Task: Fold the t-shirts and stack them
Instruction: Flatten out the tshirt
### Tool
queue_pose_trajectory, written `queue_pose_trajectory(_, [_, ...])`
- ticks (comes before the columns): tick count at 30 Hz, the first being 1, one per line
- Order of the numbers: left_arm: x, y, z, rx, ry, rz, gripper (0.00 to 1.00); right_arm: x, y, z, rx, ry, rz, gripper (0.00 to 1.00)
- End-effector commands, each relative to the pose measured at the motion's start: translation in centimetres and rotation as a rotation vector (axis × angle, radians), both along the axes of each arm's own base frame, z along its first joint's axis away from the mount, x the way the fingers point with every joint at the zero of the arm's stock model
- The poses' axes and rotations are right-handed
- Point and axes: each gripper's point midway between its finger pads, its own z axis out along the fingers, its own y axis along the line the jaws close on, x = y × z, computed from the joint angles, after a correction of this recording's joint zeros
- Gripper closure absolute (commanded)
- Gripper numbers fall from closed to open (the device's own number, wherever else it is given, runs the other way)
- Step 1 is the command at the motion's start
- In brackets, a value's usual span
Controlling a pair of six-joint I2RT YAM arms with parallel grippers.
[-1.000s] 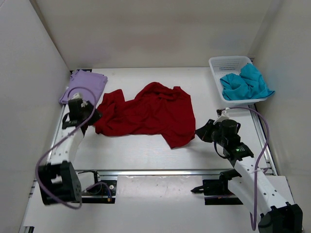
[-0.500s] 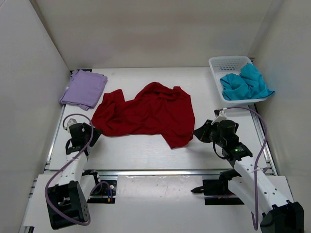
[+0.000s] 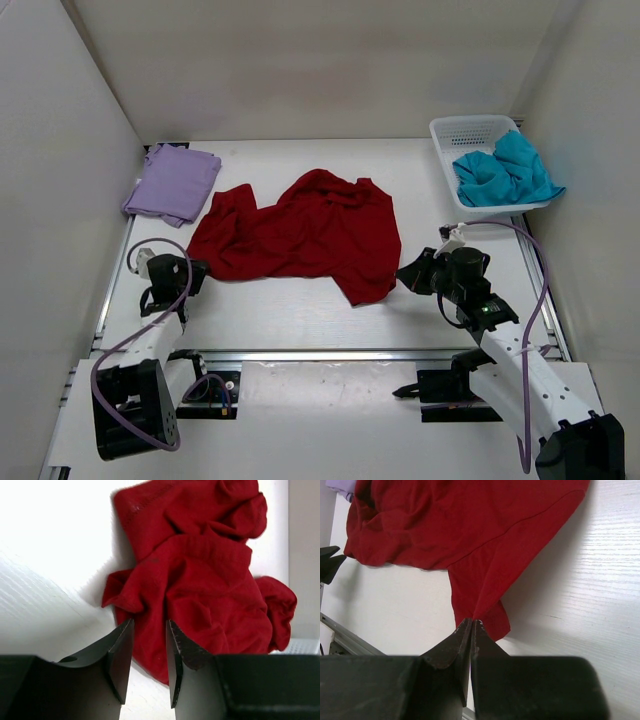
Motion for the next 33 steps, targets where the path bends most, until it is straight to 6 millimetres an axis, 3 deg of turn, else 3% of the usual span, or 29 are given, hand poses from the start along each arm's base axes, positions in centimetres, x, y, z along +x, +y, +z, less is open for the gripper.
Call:
queue_pose_trajectory(1, [1.0,1.9,1.6,0.038,-0.034,0.072,0.58,0.5,0.4,1.1,0.023,-0.047,0.012,1.0])
queue_pose_trajectory(6, [0.7,2.6,1.3,0.068,-0.018,0.082,0.54,0.6,0.4,1.0,0.026,-0.047,0.013,1.0])
queue_pose_trajectory(11, [0.9,2.8,-0.4,0.048,0.027,0.093,0.55,0.5,0.4,0.9,0.019,-0.045,0.014,1.0])
queue_pose_trajectory(15, [2.0,2.0,0.4,0.054,0.0,0.067,0.54,0.5,0.5,0.7,0.024,-0.037,0.017,1.0])
queue_pose_trajectory(23, [2.8,2.0,0.4,0.04,-0.003,0.074,0.65,0.5,0.4,0.5,0.021,-0.035,0.015,1.0])
queue_pose_trajectory(31, [2.8,2.3,-0.6,0.063,0.044,0.076,0.64,0.5,0.6,0.8,0.024,-0.041,0.024,1.0])
queue_pose_trajectory(33, [2.8,2.7,-0.7,0.067,0.041,0.084,0.68,0.7,0.4,0.9,0.023,-0.048,0.014,1.0])
